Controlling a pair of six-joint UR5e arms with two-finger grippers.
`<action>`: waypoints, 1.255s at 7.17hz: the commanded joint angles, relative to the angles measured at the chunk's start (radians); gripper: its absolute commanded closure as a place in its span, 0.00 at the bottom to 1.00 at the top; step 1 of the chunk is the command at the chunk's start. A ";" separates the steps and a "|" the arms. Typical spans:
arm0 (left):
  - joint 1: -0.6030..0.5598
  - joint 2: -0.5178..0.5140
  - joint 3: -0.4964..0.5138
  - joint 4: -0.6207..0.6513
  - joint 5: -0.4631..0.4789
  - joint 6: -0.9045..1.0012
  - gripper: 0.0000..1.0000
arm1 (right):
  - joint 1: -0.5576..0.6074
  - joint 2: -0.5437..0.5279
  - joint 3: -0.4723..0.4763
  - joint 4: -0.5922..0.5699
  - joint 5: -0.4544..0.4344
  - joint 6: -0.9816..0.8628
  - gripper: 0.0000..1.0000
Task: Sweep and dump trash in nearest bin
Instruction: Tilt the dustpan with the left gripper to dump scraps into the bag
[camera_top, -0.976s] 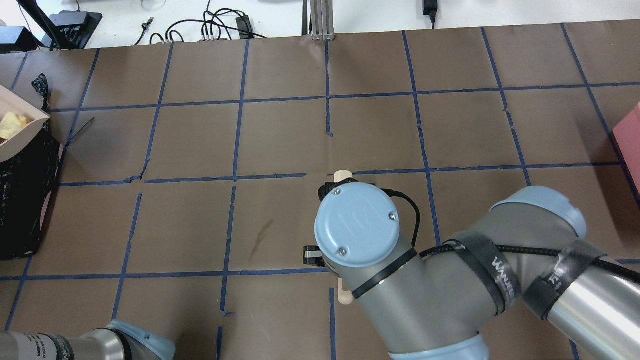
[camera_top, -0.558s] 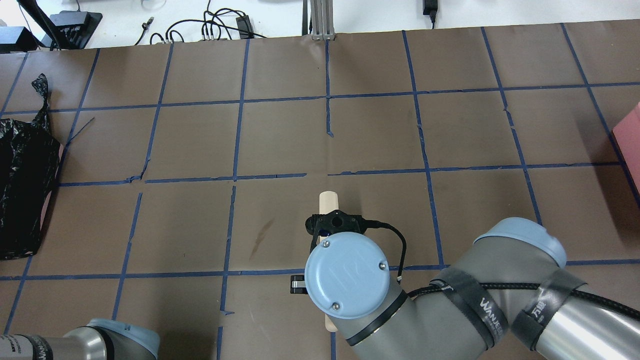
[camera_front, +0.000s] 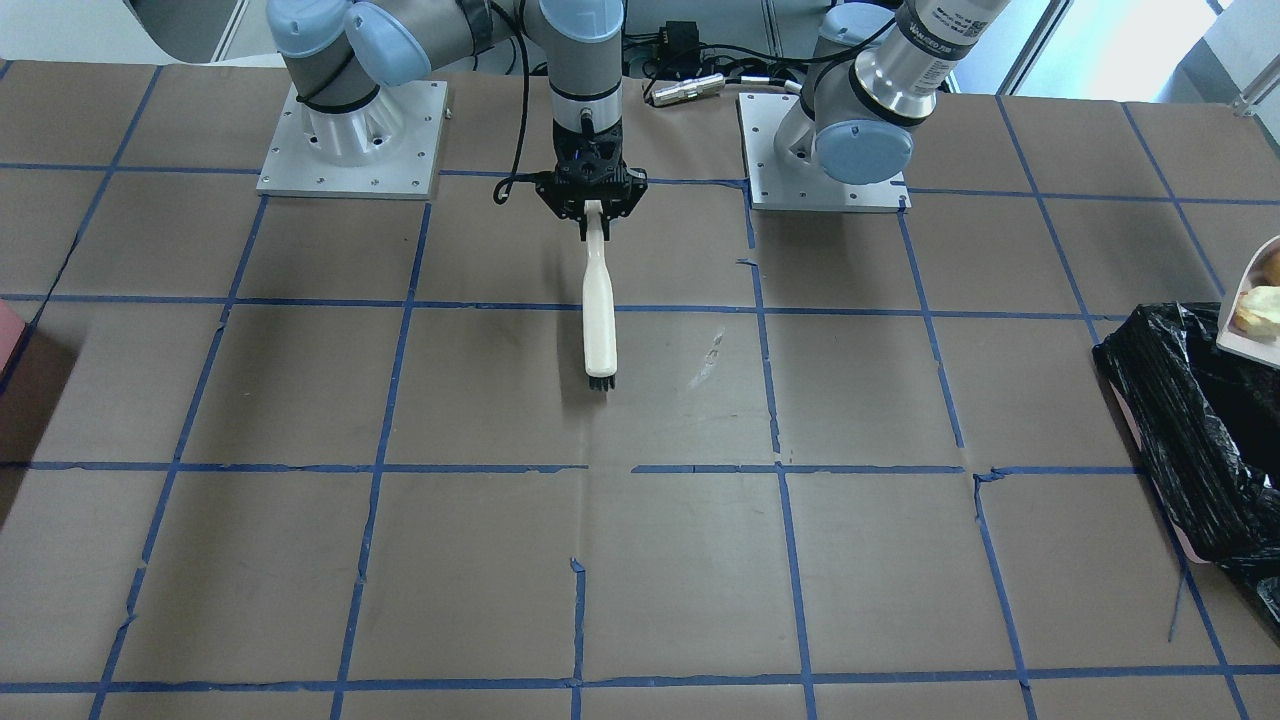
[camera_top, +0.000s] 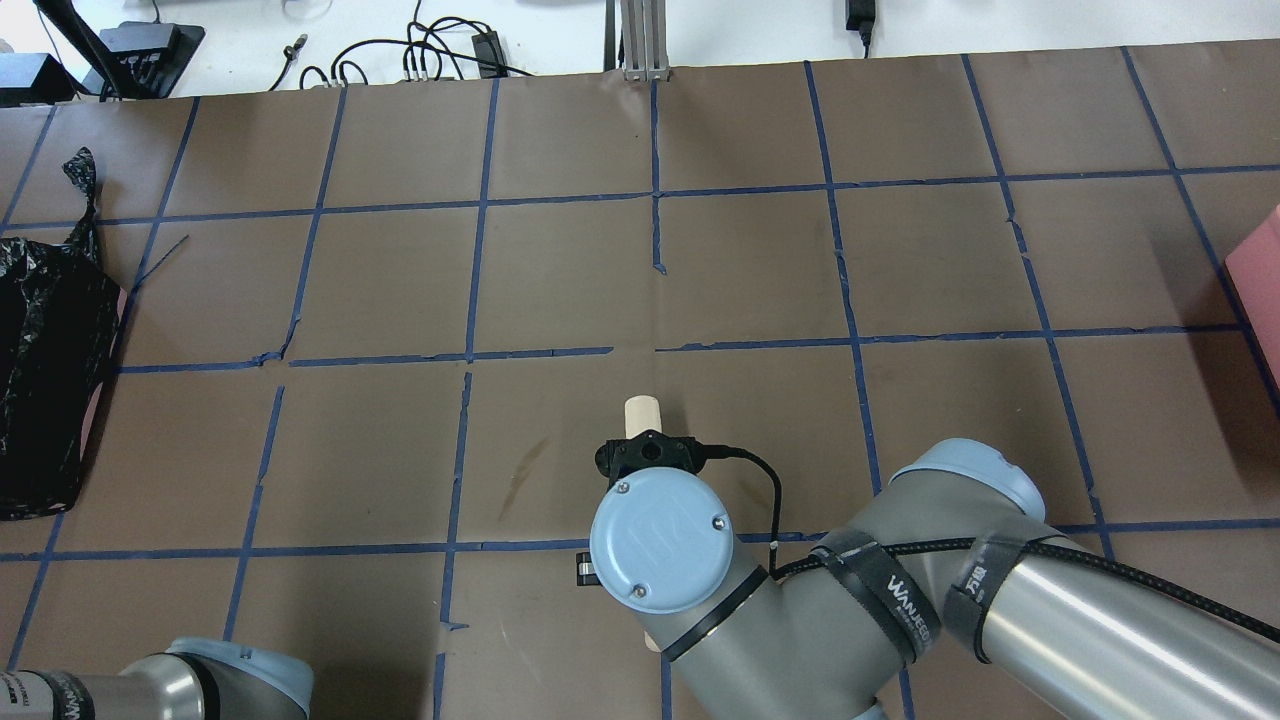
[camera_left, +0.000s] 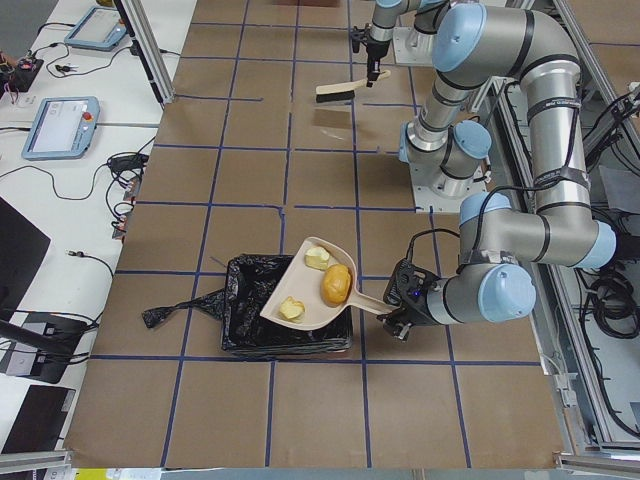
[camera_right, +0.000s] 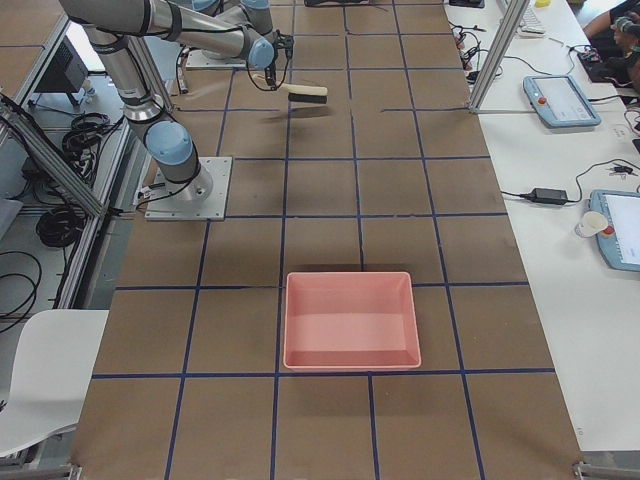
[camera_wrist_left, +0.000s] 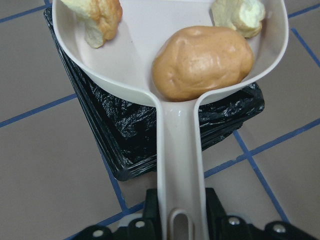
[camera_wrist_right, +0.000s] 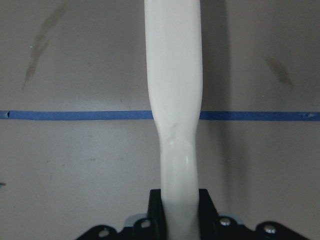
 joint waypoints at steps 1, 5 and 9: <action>-0.025 -0.016 -0.022 0.101 0.051 0.001 0.99 | -0.027 0.016 0.005 -0.018 -0.003 -0.053 0.91; -0.136 -0.014 -0.025 0.253 0.215 -0.015 0.99 | -0.070 0.019 0.007 -0.020 -0.006 -0.069 0.91; -0.154 -0.005 -0.029 0.308 0.347 0.000 0.99 | -0.067 0.025 0.010 -0.029 0.011 -0.061 0.90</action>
